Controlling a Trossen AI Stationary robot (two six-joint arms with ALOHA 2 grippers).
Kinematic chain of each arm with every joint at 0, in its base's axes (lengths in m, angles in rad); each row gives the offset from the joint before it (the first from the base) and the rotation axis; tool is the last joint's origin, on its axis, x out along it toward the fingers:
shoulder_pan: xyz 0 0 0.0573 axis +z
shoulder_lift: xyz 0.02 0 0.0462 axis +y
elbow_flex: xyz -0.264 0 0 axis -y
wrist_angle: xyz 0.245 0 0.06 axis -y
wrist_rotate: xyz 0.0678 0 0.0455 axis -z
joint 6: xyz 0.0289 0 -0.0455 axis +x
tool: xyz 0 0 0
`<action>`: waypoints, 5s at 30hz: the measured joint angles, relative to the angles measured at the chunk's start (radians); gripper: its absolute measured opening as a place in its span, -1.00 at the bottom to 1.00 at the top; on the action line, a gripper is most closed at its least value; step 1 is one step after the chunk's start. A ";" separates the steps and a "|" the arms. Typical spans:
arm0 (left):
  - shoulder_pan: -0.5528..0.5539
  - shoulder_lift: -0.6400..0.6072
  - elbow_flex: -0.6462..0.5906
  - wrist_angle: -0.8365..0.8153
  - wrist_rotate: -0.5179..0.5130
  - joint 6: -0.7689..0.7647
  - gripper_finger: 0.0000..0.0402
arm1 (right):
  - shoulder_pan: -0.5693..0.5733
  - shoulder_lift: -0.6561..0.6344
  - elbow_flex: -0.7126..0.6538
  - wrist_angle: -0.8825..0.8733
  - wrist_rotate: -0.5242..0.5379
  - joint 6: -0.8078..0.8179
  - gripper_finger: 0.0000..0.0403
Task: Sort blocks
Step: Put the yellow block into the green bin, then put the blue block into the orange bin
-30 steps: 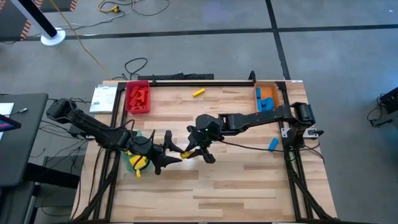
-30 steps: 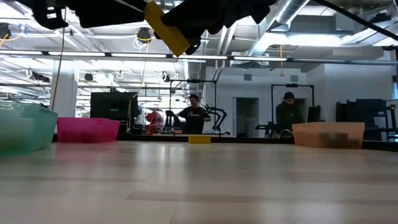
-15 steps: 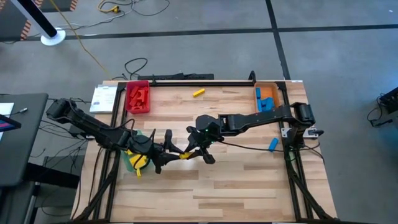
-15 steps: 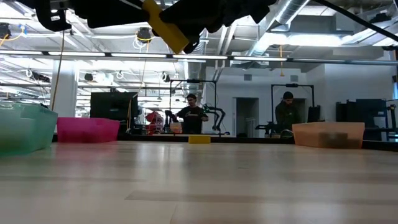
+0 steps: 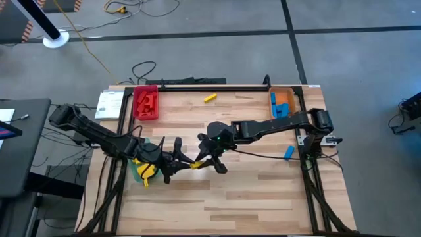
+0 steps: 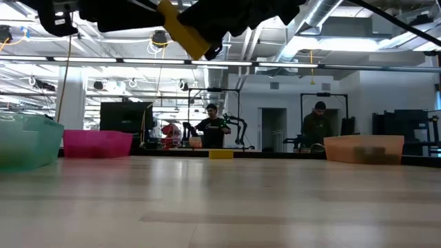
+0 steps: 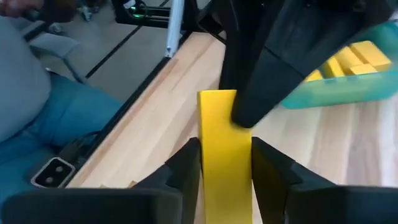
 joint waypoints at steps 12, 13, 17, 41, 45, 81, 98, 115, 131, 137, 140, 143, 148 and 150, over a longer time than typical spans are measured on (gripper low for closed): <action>-0.020 -0.115 0.124 -0.491 -0.075 -0.153 -0.70 | -0.003 0.000 0.000 -0.324 0.196 -0.013 0.22; -0.024 -0.119 0.149 -0.565 -0.077 -0.181 -0.70 | -0.002 0.000 0.000 -0.370 0.209 -0.012 0.22; -0.035 -0.122 0.247 -0.863 -0.079 -0.322 -0.70 | 0.019 0.000 0.000 -0.557 0.294 0.003 0.23; -0.099 -0.114 0.293 -1.588 0.033 -0.912 -0.70 | 0.422 -0.174 -0.274 -1.122 0.596 0.616 0.23; -0.097 -0.114 0.246 -1.582 0.049 -0.919 -0.70 | 0.501 -0.245 -0.380 -1.141 0.596 0.743 0.23; -0.050 -0.103 0.140 -1.286 0.125 -0.977 0.11 | 0.401 -0.202 -0.629 -1.085 0.528 0.542 0.05; -0.050 -0.103 0.141 -1.273 0.126 -0.939 0.11 | 0.288 -0.051 -0.558 -1.041 0.506 0.379 -0.44; -0.050 -0.104 0.141 -1.186 0.125 -0.929 0.11 | 0.191 -0.159 -0.517 -1.137 0.429 0.771 -0.74; -0.050 -0.103 0.141 -1.120 0.125 -0.840 0.11 | 0.182 -0.155 -0.655 -1.143 0.397 1.126 -0.45; -0.050 -0.104 0.141 -1.119 0.125 -0.840 0.11 | 0.182 -0.151 -0.685 -1.133 0.408 1.175 -0.46; -0.050 -0.104 0.141 -1.117 0.125 -0.840 0.11 | 0.170 -0.151 -0.684 -1.132 0.409 1.176 -0.46; -0.050 -0.103 0.141 -1.114 0.125 -0.840 0.11 | 0.148 -0.150 -0.684 -1.131 0.411 1.169 -0.46; -0.050 -0.104 0.141 -1.111 0.125 -0.840 0.11 | 0.143 -0.150 -0.669 -1.167 0.398 1.128 -0.46; -0.050 -0.104 0.141 -1.111 0.125 -0.837 0.11 | 0.145 -0.150 -0.655 -1.202 0.398 1.130 -0.46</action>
